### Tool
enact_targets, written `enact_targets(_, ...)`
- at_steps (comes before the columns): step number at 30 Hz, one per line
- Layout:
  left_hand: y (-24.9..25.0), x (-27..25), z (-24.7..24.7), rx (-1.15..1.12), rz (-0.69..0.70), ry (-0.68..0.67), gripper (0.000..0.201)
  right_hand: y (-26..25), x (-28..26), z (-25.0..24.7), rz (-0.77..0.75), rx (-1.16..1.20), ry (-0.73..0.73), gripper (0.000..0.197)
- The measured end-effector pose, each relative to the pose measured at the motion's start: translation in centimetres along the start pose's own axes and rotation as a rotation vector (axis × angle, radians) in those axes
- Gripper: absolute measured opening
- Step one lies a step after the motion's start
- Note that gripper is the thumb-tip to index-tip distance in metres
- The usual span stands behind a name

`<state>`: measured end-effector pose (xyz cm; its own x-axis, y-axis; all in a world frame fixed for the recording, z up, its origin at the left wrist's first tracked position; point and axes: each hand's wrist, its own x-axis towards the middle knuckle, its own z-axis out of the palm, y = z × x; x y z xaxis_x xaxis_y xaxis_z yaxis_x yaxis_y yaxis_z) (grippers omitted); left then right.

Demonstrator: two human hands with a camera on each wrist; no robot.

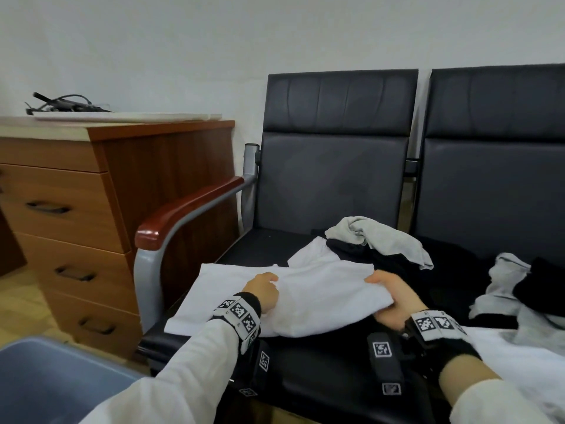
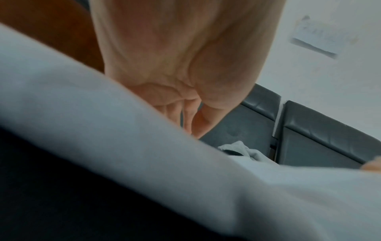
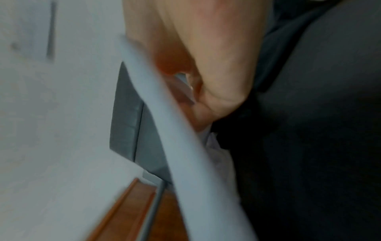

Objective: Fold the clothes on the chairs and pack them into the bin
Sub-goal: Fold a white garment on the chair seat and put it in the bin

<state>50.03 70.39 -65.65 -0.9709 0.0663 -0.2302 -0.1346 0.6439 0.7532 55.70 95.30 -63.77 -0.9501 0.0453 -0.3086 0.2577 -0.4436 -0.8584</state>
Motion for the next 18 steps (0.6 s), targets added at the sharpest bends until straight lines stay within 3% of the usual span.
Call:
enact_targets(3, 1.0, -1.2, 1.3, -0.132, 0.037, -0.107, 0.05, -1.5, -1.4, 0.6, -0.184, 0.05, 0.02, 0.016)
enact_targets(6, 1.7, -1.5, 2.4, -0.174, 0.045, -0.166, 0.049, -2.9, -2.2, 2.2, -0.133, 0.2, -0.177, 0.016)
enact_targets(8, 2.1, -1.6, 2.8, -0.18, 0.048, -0.203, 0.049, -2.4, -2.0, 3.5, -0.298, 0.02, -0.053, 0.009)
enact_targets(10, 2.2, -2.0, 2.5, -0.225, 0.057, -0.241, 0.048, -2.2, -1.6, 5.8, -0.218, -0.017, -0.065, 0.005)
enact_targets(14, 0.9, -1.9, -0.9, -0.607, -0.056, -0.105, 0.036, -0.9, -0.7, 11.3, -0.163, -0.136, -0.105, 0.009)
enact_targets(16, -0.8, -1.6, -3.6, -0.709, -0.138, 0.019, 0.043, 0.3, -0.7, 14.7, -0.155, -0.228, -0.076, 0.012)
enact_targets(18, -3.3, -1.1, -5.6, -0.798, -0.195, 0.062, 0.06, 2.4, -0.4, 17.7, -0.109, -0.363, -0.183, 0.006)
